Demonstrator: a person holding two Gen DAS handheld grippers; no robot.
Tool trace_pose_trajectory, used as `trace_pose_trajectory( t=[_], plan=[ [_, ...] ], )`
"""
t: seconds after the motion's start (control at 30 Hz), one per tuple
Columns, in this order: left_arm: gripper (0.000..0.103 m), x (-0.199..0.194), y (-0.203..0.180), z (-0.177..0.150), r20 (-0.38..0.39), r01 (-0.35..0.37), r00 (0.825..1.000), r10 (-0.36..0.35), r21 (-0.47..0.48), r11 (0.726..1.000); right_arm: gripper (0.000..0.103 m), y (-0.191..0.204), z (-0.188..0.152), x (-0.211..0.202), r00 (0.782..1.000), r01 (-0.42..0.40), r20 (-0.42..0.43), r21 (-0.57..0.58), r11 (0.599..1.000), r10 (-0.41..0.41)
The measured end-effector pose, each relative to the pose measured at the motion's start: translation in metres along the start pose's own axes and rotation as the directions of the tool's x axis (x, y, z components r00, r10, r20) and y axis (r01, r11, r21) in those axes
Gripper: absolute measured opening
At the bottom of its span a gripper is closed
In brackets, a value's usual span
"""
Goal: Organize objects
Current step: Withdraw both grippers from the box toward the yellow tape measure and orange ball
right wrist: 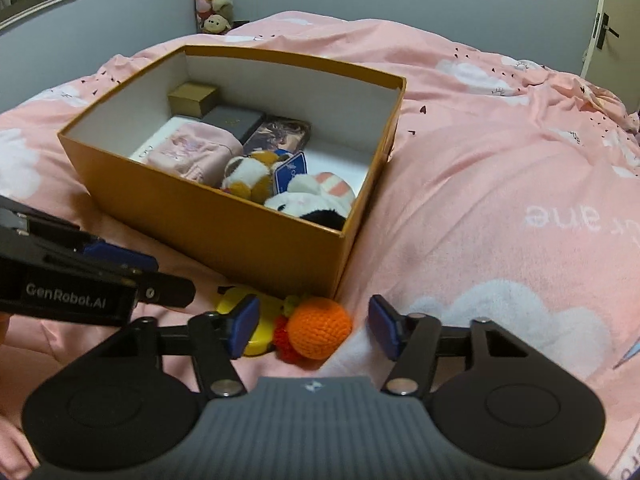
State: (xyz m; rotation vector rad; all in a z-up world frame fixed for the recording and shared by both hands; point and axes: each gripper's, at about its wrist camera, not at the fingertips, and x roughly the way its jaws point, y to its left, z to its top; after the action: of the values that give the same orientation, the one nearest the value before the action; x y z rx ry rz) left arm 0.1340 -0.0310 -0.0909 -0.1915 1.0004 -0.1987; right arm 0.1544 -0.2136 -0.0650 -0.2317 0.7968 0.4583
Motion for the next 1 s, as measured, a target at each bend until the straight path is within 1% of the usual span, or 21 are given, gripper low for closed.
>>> trace_pose_trajectory(
  t=[0.07,0.17,0.23,0.3,0.37,0.4,0.43,0.47,0.63,0.73,1.0],
  plan=[
    [0.048,0.002,0.003,-0.002,-0.004,0.009,1.000,-0.009,-0.011,1.000,0.055,-0.001,0.000,0.006,1.000,-0.004,-0.019,0.007,1.000,0.004],
    [0.048,0.005,0.007,-0.003,-0.008,0.022,1.000,-0.023,-0.031,0.999,0.052,-0.002,-0.004,0.011,0.999,-0.017,-0.034,0.018,1.000,0.018],
    [0.051,0.008,0.007,-0.002,-0.016,0.027,0.999,-0.028,-0.032,0.999,0.051,-0.003,-0.005,0.015,0.999,-0.016,-0.042,0.029,0.999,0.017],
    [0.057,0.012,0.006,-0.002,-0.028,0.037,0.999,-0.038,-0.027,0.999,0.051,-0.005,-0.006,0.018,0.998,-0.025,-0.048,0.042,0.999,0.027],
    [0.059,0.016,0.004,-0.002,-0.040,0.046,0.998,-0.047,-0.024,0.999,0.050,-0.006,-0.006,0.021,0.998,-0.039,-0.056,0.052,0.998,0.042],
    [0.060,0.018,0.003,-0.002,-0.046,0.050,0.998,-0.051,-0.023,0.999,0.050,-0.006,-0.006,0.024,0.997,-0.032,-0.065,0.051,0.998,0.035],
    [0.061,0.020,0.003,-0.002,-0.050,0.049,0.997,-0.050,-0.023,0.999,0.046,-0.006,-0.006,0.027,0.997,-0.022,-0.078,0.053,0.998,0.027],
    [0.061,0.023,0.002,-0.001,-0.053,0.048,0.997,-0.049,-0.023,0.999,0.040,-0.008,-0.007,0.029,0.996,-0.006,-0.088,0.060,0.998,0.012],
    [0.067,0.031,-0.008,0.001,-0.069,0.054,0.996,-0.053,0.016,0.998,0.039,-0.028,-0.011,0.016,0.997,-0.029,-0.062,0.196,0.980,0.042],
    [0.070,0.037,-0.014,0.002,-0.081,0.061,0.995,-0.058,0.034,0.998,0.038,-0.038,-0.015,0.010,0.997,-0.035,-0.059,0.253,0.967,0.051],
    [0.071,0.053,-0.021,0.003,-0.103,0.049,0.994,-0.046,0.030,0.998,0.038,-0.045,-0.017,0.014,0.996,-0.044,-0.064,0.299,0.953,0.066]
  ],
)
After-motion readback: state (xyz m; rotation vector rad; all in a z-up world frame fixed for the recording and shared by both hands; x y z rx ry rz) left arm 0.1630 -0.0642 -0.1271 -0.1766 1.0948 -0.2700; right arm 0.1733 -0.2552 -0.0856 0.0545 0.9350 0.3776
